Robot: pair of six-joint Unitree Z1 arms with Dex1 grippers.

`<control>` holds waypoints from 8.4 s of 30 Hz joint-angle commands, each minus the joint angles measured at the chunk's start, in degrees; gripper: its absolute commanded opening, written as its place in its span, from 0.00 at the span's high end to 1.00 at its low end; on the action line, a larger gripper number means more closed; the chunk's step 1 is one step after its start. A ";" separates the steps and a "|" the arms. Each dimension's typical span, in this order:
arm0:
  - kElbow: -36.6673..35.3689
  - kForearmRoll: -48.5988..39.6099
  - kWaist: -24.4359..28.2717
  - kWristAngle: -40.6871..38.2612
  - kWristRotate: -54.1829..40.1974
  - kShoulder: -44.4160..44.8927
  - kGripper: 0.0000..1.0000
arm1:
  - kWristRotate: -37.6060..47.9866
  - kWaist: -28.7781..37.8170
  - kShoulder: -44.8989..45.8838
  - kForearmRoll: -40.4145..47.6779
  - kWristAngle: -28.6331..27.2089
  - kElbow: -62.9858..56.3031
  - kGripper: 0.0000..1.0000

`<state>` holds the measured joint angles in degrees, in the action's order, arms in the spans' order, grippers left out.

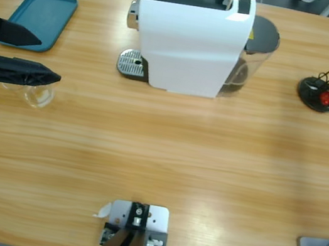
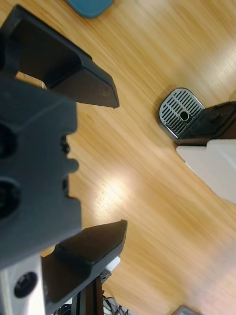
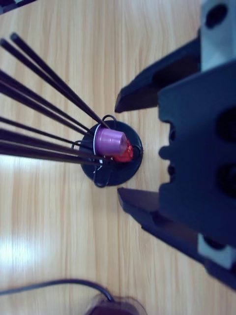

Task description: Pour coffee

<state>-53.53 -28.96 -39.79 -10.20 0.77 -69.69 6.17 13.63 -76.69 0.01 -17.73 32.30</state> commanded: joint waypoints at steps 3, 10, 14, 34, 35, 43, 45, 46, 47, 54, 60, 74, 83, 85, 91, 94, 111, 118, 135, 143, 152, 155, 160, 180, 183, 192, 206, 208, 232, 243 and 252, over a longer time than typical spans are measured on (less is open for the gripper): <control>1.85 0.92 0.50 2.82 1.96 -1.33 0.01 | 1.99 -1.83 -6.87 5.48 -1.05 -3.61 0.37; 1.87 1.27 0.50 2.64 2.73 -1.73 0.01 | 2.53 -2.55 -7.33 6.45 -2.31 -3.33 0.50; 2.03 1.27 0.50 2.56 2.92 -1.54 0.01 | 2.34 -2.73 -7.52 7.92 -2.01 -3.72 0.73; 4.10 1.63 0.50 2.29 3.47 -1.63 0.01 | 2.09 -2.73 -3.41 2.63 -1.29 1.04 1.00; 4.40 1.82 0.50 2.24 3.54 -1.52 0.01 | 2.13 -2.73 -3.23 2.05 -1.26 1.78 1.00; 6.30 2.96 0.50 2.12 3.89 -0.98 0.01 | 2.44 -2.73 -1.46 -1.03 -1.43 4.07 1.00; 6.72 3.30 0.50 2.12 4.42 -1.01 0.01 | 2.44 -2.73 -0.69 -2.48 -1.52 5.39 1.00; 6.95 3.54 0.50 2.10 4.51 -0.98 0.01 | 2.44 -2.73 -0.40 -3.26 -1.59 6.07 1.00; 7.06 3.59 0.50 2.03 4.58 -0.92 0.01 | 2.44 -2.73 -0.11 -3.86 -1.70 6.70 1.00; 8.08 4.60 0.50 2.10 4.68 -0.06 0.01 | 2.07 -2.73 3.41 -11.48 -3.03 13.40 1.00; 7.66 4.44 0.50 2.21 4.51 -0.03 0.07 | 1.81 -2.23 7.01 -17.51 -4.82 17.69 1.00; 8.20 6.09 0.50 -1.12 0.18 0.06 0.00 | -13.82 10.70 13.57 -23.82 22.97 23.97 1.00; 7.20 6.09 6.94 -4.12 -2.35 4.31 0.00 | -21.32 26.52 6.45 -23.82 34.87 28.98 1.00; 7.06 6.04 7.55 -4.12 -2.35 4.93 0.00 | -22.57 28.88 3.36 -23.91 36.71 31.37 1.00; 6.81 6.02 7.89 -4.03 -2.35 5.07 0.00 | -29.39 32.82 -9.02 -23.89 38.26 41.75 1.00; 6.23 6.04 8.06 -4.03 -2.37 4.49 0.00 | -31.48 32.96 -14.27 -23.91 38.38 46.52 1.00; 5.44 6.09 8.59 -5.14 -2.26 3.51 0.00 | -33.19 31.90 -24.50 -19.13 30.28 51.62 1.00; 5.46 6.09 8.59 -5.53 -2.35 3.15 0.00 | -36.39 31.41 -25.33 -19.08 26.92 51.19 1.00; 5.72 6.37 8.77 -6.43 -2.35 2.28 0.00 | -38.51 28.76 -28.05 -19.08 26.69 51.63 0.85; 5.81 6.51 8.87 -6.94 -2.35 2.20 0.00 | -37.69 28.74 -25.93 -19.08 26.43 51.77 0.84; 5.62 6.72 8.94 -6.76 -2.28 3.15 0.00 | -16.35 38.14 -15.42 -23.12 25.37 48.82 0.10; 5.42 6.74 8.94 -6.76 -2.26 3.35 0.00 | -5.94 42.43 -14.45 -22.75 20.45 45.46 0.05; 5.42 6.55 8.92 -6.85 -2.17 4.17 0.00 | 10.25 45.79 -13.06 -21.47 16.78 41.14 0.06; 4.77 5.76 8.85 -10.61 -4.30 4.61 0.00 | 45.79 28.09 -2.62 -21.79 -7.16 32.68 1.00; 5.49 5.67 8.85 -10.57 -5.11 4.63 0.00 | 46.83 27.68 -6.05 -18.83 -5.21 35.88 1.00; 6.34 5.79 8.85 -10.36 -6.80 3.61 0.00 | 49.11 29.09 -14.57 -14.42 -3.65 44.23 1.00; 7.22 6.28 8.85 -10.54 -7.01 2.45 0.00 | 50.69 42.61 -18.23 -14.68 -7.30 50.77 1.00; 7.25 6.32 8.85 -10.54 -7.10 2.29 0.00 | 51.43 43.45 -18.77 -14.68 -7.41 50.90 1.00; 8.62 6.62 9.21 -10.63 -7.36 2.54 0.00 | 49.55 43.94 -34.28 -18.64 -7.23 55.31 1.00; 9.10 6.55 9.21 -10.63 -7.27 3.37 0.00 | 50.52 45.61 -40.75 -21.20 -6.79 55.36 1.00; 9.34 6.55 9.21 -10.63 -7.27 3.33 0.00 | 51.27 46.65 -44.49 -21.28 -5.98 55.17 1.00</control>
<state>-46.41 -22.83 -31.02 -19.96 -6.14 -65.78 56.47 56.19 -109.28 -18.88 -25.17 91.37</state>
